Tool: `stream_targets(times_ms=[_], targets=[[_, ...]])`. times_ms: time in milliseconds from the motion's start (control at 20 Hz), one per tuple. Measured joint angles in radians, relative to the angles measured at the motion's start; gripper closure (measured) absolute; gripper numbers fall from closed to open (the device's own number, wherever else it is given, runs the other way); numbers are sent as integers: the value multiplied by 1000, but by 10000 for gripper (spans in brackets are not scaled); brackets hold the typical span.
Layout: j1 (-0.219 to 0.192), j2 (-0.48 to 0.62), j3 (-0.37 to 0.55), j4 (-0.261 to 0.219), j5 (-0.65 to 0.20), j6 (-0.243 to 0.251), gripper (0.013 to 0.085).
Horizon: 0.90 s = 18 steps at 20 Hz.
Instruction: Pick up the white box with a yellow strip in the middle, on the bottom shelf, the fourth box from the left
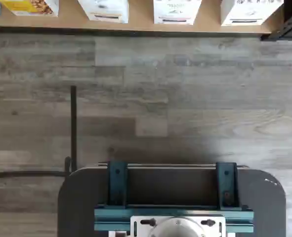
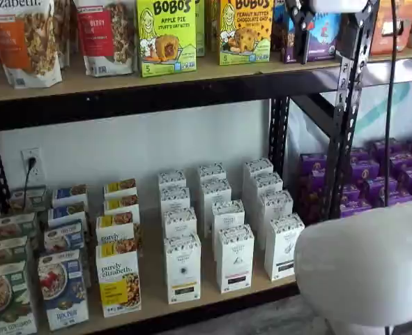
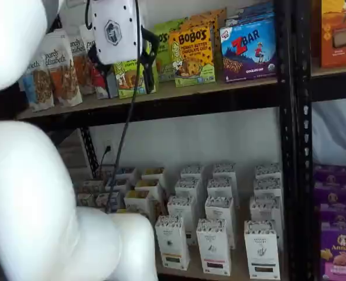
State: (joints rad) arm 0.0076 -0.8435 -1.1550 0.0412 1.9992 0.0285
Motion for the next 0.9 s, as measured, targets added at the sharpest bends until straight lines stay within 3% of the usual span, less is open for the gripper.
stream_targets(times_ms=[100, 300, 900], targets=[[-32, 29, -24, 35, 49, -13, 130], [-49, 29, -22, 47, 49, -26, 130], [-25, 16, 39, 9, -33, -23, 130]])
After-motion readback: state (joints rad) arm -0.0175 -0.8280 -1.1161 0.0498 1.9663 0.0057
